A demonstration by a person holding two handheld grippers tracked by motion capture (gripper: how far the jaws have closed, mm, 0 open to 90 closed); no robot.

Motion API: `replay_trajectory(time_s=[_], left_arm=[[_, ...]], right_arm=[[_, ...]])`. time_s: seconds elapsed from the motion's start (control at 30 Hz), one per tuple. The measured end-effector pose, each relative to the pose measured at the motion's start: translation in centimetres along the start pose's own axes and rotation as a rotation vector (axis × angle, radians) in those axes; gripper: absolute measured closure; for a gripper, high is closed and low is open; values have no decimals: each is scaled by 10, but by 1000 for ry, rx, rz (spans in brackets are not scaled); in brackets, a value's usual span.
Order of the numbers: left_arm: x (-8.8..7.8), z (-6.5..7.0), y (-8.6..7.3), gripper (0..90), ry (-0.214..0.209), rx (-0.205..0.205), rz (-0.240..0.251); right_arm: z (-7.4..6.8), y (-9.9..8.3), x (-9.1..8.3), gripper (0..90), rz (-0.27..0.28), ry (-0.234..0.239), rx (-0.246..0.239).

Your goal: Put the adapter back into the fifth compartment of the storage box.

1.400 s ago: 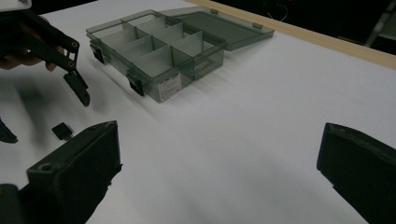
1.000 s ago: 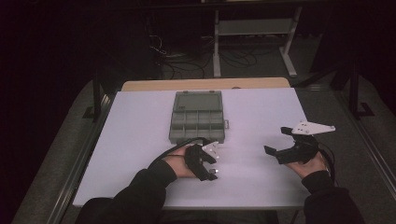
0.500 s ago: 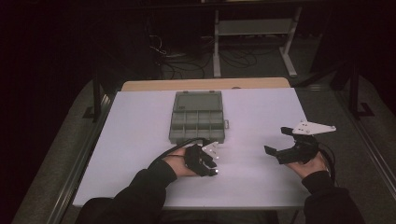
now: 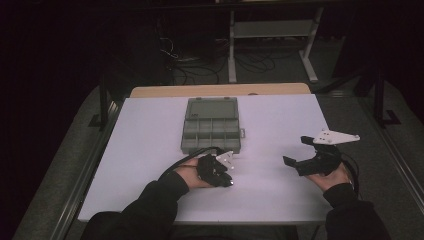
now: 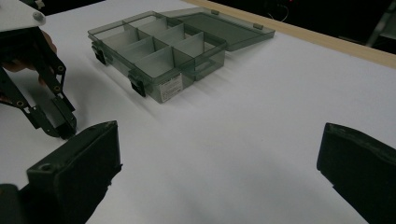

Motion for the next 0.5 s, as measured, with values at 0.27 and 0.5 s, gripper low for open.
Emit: replay_trajectory(time_s=[0.27,0.5], left_arm=[[-8,-4,-2,765,11,-6,20],[-18,-8,-5,764,24,-19,40]], right_arm=[[0,0,0,0,0,-1,0],[0,0,0,0,-2,-2,-1]])
Point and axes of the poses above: each handheld gripper's, and its own axes: x roughly forward along the jaws, y roughly out of its top, z roughly to its right, the point moved 4 cm from there along x, roughly forward along the jaws, and after that the axes turned 11 degrees about x, right-handed, at the moved point
